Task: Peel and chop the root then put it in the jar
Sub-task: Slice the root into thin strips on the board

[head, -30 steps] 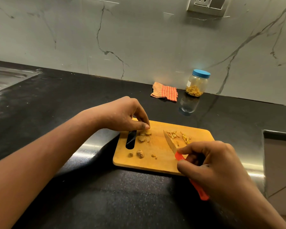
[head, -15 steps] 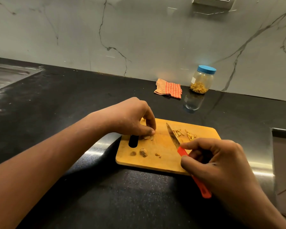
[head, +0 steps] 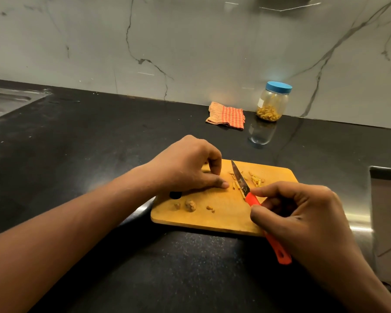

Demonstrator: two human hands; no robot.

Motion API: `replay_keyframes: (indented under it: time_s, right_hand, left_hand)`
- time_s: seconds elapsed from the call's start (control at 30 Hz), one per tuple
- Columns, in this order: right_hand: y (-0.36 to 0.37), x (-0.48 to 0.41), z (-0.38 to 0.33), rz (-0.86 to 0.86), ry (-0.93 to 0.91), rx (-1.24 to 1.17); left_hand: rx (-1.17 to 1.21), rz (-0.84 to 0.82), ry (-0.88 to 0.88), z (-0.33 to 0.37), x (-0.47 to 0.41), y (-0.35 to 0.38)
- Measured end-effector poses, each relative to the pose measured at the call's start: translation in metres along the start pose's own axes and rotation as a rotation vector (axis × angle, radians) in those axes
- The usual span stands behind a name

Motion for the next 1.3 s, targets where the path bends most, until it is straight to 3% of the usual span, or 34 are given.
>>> replay_keyframes:
  time_s: [0.17,0.43,1.3]
  right_hand:
    - [0.000,-0.001,0.003,-0.006,0.011,0.008]
    - [0.007,0.000,0.002,-0.086,0.010,0.014]
    - [0.014,-0.002,-0.005,-0.135,-0.056,0.068]
  left_hand:
    - [0.074,-0.085,-0.012,-0.013,0.007,-0.015]
    - [0.140,-0.065,-0.004,-0.016,0.003,-0.008]
    - [0.093,-0.149,0.079,-0.017,0.000,-0.010]
Point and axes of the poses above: each hand's wrist, its own x-axis away from the middle knuckle, its own y-axis out of the palm, z = x × y, the point moved 3 cm from there along -x, towards the middle knuckle, and after that the axes turned 12 degrees about -x, right-handed, at the moved point
